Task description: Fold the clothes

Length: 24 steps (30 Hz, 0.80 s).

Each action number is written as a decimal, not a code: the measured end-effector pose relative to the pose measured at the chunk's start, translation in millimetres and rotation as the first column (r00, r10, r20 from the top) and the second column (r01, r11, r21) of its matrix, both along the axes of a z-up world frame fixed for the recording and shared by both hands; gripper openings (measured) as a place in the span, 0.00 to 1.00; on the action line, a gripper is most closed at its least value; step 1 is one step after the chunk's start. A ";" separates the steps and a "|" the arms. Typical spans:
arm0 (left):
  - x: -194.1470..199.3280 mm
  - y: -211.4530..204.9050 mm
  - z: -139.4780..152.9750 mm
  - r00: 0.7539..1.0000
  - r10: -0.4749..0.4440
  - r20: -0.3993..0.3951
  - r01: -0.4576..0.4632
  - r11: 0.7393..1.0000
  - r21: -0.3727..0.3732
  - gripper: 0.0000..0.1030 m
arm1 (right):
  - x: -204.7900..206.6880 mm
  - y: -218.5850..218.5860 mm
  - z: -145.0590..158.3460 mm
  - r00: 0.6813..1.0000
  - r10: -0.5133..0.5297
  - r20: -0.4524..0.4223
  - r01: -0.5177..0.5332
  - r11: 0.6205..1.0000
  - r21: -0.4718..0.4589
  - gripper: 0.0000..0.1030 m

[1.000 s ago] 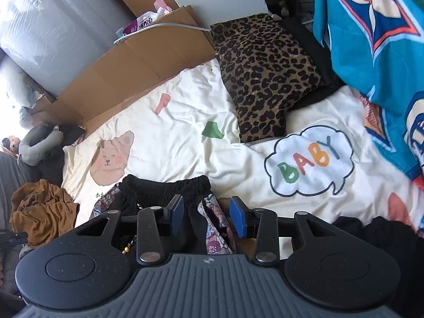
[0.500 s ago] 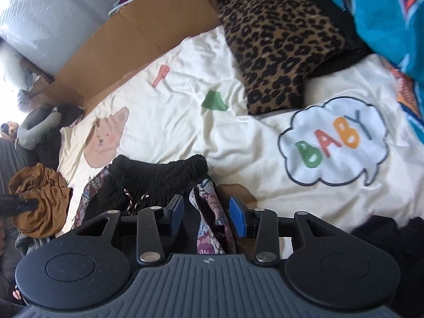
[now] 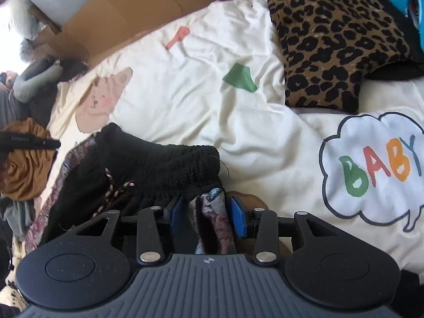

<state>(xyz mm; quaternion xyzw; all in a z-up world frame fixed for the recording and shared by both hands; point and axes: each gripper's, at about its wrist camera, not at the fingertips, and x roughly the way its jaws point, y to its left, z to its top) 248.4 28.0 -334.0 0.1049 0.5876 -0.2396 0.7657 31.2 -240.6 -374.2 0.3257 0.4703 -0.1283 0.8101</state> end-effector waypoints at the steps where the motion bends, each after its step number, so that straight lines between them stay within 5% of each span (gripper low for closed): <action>1: 1.6 -6.1 -3.1 1.000 -0.015 0.004 0.015 1.000 0.007 0.33 | 0.9 -1.3 -3.1 1.000 -0.004 -0.002 0.004 1.000 0.006 0.44; 9: 9.8 -45.5 -35.1 0.994 -0.105 -0.021 0.105 0.993 0.050 0.35 | 9.0 -3.2 -29.1 0.999 -0.012 -0.043 0.014 0.999 0.040 0.44; 12: 8.1 -54.0 -43.0 0.991 -0.118 -0.056 0.121 0.991 0.049 0.55 | 21.1 -0.1 -29.4 0.996 0.067 -0.066 -0.067 0.998 0.001 0.44; 24: -7.7 -72.6 -62.4 0.978 -0.195 -0.074 0.204 0.968 0.147 0.63 | 36.8 4.2 -26.8 0.983 0.133 -0.125 -0.139 0.989 -0.042 0.40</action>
